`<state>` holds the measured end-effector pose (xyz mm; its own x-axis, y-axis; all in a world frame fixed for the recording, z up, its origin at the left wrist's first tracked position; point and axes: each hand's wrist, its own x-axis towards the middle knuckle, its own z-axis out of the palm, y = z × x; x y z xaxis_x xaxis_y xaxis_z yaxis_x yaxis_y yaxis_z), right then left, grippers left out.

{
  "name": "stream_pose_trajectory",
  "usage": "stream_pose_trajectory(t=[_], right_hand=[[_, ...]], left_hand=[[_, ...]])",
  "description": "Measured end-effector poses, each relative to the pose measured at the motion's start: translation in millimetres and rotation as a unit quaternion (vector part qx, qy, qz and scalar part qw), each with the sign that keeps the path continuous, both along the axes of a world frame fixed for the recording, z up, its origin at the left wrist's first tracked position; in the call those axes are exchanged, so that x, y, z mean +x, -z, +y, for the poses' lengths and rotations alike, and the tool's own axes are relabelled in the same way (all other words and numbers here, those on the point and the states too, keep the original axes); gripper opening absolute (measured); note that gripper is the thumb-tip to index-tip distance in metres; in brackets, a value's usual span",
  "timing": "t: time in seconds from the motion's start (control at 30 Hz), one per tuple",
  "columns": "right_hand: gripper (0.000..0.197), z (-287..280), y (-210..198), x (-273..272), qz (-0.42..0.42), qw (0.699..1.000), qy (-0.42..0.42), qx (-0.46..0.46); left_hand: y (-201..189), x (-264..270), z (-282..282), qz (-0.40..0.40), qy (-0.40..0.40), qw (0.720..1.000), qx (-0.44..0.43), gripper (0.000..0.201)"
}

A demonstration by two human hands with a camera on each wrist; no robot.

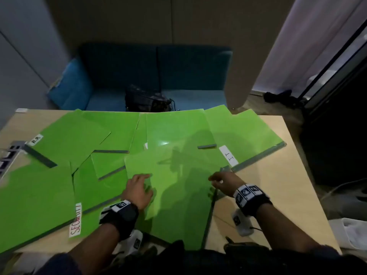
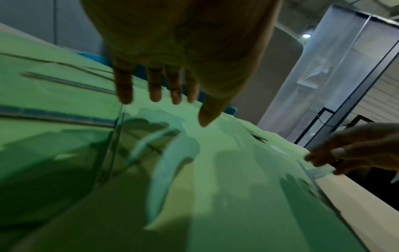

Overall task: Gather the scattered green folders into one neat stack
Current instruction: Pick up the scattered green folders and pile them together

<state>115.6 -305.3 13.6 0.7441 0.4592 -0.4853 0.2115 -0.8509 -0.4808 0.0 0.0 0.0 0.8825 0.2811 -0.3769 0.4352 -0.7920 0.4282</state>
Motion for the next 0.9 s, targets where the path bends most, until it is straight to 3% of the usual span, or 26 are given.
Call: stream_pose_trajectory(t=[0.13, 0.3, 0.37, 0.43, 0.53, 0.63, 0.7, 0.8, 0.9], right_hand=[[0.061, 24.6, 10.6, 13.3, -0.072, 0.995, 0.031, -0.057], [0.081, 28.8, 30.2, 23.1, -0.022, 0.992, 0.076, -0.101], [0.080, 28.8, 31.4, 26.1, -0.039, 0.988, 0.052, -0.137], [0.075, 26.8, 30.8, 31.4, -0.014, 0.992, 0.073, -0.106], [0.063, 16.6, 28.3, 43.9, 0.055, 0.984, 0.172, -0.013], [0.067, 0.3, 30.8, 55.1, 0.076, 0.961, 0.264, 0.027], [0.077, -4.5, 38.6, 58.4, 0.082, 0.948, 0.305, 0.040], [0.071, 12.1, 39.8, 52.4, 0.071, 0.951, 0.300, 0.011], [0.068, 39.3, 40.5, 35.1, 0.044, 0.968, 0.245, -0.036]], left_hand=[[6.0, -9.6, -14.1, 0.084, -0.101, 0.990, 0.047, 0.087], [22.1, -20.5, -10.9, 0.102, -0.118, 0.987, 0.034, 0.092], [20.8, -21.7, -7.0, 0.114, -0.137, 0.984, 0.000, 0.087], [19.6, -19.8, 0.6, 0.112, -0.136, 0.984, -0.017, 0.077], [12.8, -9.2, 23.0, 0.088, -0.148, 0.984, -0.035, 0.061], [10.5, -1.8, 49.5, 0.051, -0.216, 0.970, -0.094, 0.049], [14.6, -3.2, 59.4, 0.069, -0.245, 0.960, -0.119, 0.051], [23.5, -4.1, 61.3, 0.104, -0.233, 0.959, -0.123, 0.060], [47.5, -7.9, 65.0, 0.115, -0.234, 0.952, -0.160, 0.089]])
